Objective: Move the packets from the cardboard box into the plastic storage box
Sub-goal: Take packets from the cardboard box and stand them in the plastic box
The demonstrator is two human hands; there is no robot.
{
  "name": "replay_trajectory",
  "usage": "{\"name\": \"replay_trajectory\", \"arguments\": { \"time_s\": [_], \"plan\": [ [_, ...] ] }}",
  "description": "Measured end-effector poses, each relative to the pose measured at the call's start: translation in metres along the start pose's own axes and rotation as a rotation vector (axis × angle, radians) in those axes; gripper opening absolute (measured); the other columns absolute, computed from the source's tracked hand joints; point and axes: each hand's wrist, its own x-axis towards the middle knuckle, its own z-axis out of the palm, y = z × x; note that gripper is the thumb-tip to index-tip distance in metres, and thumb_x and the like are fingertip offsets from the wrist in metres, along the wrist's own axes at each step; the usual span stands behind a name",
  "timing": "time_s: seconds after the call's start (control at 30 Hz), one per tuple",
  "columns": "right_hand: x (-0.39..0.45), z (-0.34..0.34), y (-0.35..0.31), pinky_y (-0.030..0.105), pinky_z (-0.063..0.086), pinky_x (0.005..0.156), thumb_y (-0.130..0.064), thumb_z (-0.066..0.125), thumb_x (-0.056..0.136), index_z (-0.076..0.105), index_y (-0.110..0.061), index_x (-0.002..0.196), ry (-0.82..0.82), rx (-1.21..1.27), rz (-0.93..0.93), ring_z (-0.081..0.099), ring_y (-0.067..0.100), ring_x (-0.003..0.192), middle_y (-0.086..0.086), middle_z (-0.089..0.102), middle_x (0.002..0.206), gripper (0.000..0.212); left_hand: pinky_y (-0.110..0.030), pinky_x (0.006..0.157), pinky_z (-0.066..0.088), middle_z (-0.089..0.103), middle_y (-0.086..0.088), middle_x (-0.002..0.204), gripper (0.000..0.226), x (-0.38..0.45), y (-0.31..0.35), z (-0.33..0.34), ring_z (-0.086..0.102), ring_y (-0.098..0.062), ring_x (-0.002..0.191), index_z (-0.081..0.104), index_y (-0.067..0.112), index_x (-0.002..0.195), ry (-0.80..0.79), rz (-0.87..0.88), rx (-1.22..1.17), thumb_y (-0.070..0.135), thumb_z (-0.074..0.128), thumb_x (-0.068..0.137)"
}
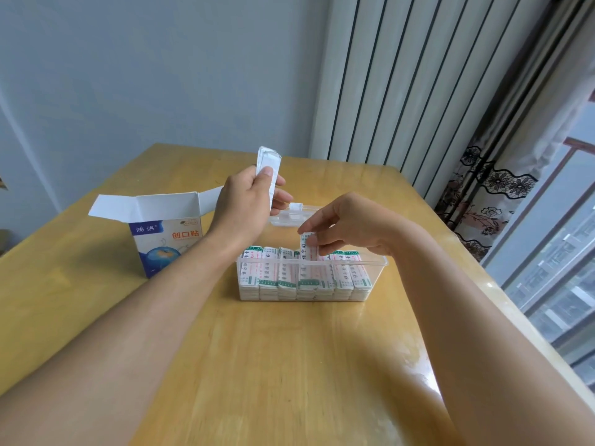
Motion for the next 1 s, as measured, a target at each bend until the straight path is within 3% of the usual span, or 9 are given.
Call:
{"name": "replay_trajectory", "arguments": {
  "time_s": [0.27,0.33,0.4,0.47,0.57,0.67,0.83,0.93,1.0],
  "plan": [
    [0.006,0.008,0.003,0.037,0.061,0.089,-0.003,0.084,0.079,0.080,-0.013,0.093,0.069,-0.191,0.019,0.078,0.016,0.075,0.005,0.079,0.081,0.018,-0.034,0.076,0.061,0.076,-0.007,0.081,0.034,0.001,-0.002,0.001,0.073,-0.020,0.080,0.067,0.008,0.098,-0.012,-0.018,0.014,0.022,0.038,0.109],
    [0.006,0.010,0.002,0.029,0.062,0.077,-0.008,0.086,0.078,0.081,-0.019,0.093,0.089,-0.297,0.005,0.077,0.012,0.073,0.000,0.079,0.079,0.019,-0.033,0.076,0.061,0.076,-0.006,0.081,0.034,0.001,-0.002,0.001,0.073,-0.020,0.080,0.067,0.008,0.098,-0.013,-0.020,0.019,0.023,0.038,0.109],
    [0.005,0.012,-0.001,0.016,0.053,0.060,-0.012,0.085,0.080,0.082,-0.022,0.096,0.108,-0.379,-0.004,0.076,0.012,0.075,-0.003,0.078,0.077,0.019,-0.033,0.076,0.061,0.076,-0.005,0.080,0.034,0.002,-0.003,0.001,0.073,-0.019,0.081,0.067,0.010,0.097,-0.015,-0.021,0.021,0.023,0.038,0.109],
    [0.007,0.015,-0.002,0.014,0.047,0.054,-0.015,0.083,0.082,0.082,-0.026,0.098,0.110,-0.465,-0.001,0.075,0.014,0.079,-0.009,0.075,0.074,0.019,-0.033,0.076,0.060,0.076,-0.004,0.080,0.034,0.002,-0.004,0.000,0.073,-0.019,0.081,0.067,0.009,0.097,-0.020,-0.021,0.019,0.023,0.038,0.109],
    [0.010,0.021,-0.004,0.027,0.058,0.077,-0.019,0.080,0.086,0.082,-0.032,0.096,0.122,-0.579,-0.005,0.072,0.014,0.083,-0.015,0.075,0.080,0.017,-0.033,0.077,0.060,0.076,-0.003,0.079,0.035,0.002,-0.004,0.000,0.074,-0.020,0.081,0.068,0.008,0.099,-0.024,-0.022,0.025,0.024,0.038,0.109],
    [0.013,0.026,-0.003,0.032,0.059,0.085,-0.013,0.075,0.090,0.082,-0.031,0.098,0.169,-0.667,-0.010,0.068,0.010,0.085,-0.012,0.077,0.092,0.021,-0.034,0.078,0.060,0.077,-0.001,0.079,0.036,0.001,-0.004,-0.001,0.074,-0.021,0.083,0.068,0.008,0.101,-0.036,-0.025,0.039,0.026,0.038,0.110],
    [0.006,0.021,-0.011,0.035,0.058,0.091,-0.013,0.077,0.089,0.078,-0.022,0.113,0.204,-0.642,-0.016,0.070,0.013,0.095,-0.003,0.077,0.103,0.025,-0.032,0.073,0.059,0.076,-0.001,0.080,0.036,-0.001,0.000,-0.003,0.073,-0.019,0.078,0.067,0.010,0.102,-0.068,-0.007,0.063,0.027,0.037,0.110],
    [-0.007,0.005,-0.025,0.021,0.055,0.077,-0.014,0.072,0.093,0.080,-0.024,0.106,0.422,-0.517,-0.164,0.069,0.006,0.080,-0.013,0.073,0.084,0.018,-0.028,0.056,0.053,0.071,-0.001,0.072,0.035,-0.004,0.007,-0.006,0.065,-0.015,0.060,0.065,0.009,0.101,-0.136,0.002,0.051,0.027,0.036,0.110],
    [-0.014,-0.001,-0.032,0.023,0.058,0.071,-0.020,0.070,0.094,0.080,-0.024,0.104,0.558,-0.304,-0.286,0.070,0.005,0.073,-0.014,0.073,0.079,0.015,-0.026,0.046,0.046,0.063,0.000,0.066,0.035,-0.007,0.010,-0.007,0.057,-0.013,0.053,0.064,0.011,0.100,-0.193,-0.003,0.063,0.030,0.037,0.110]
  ]
}}
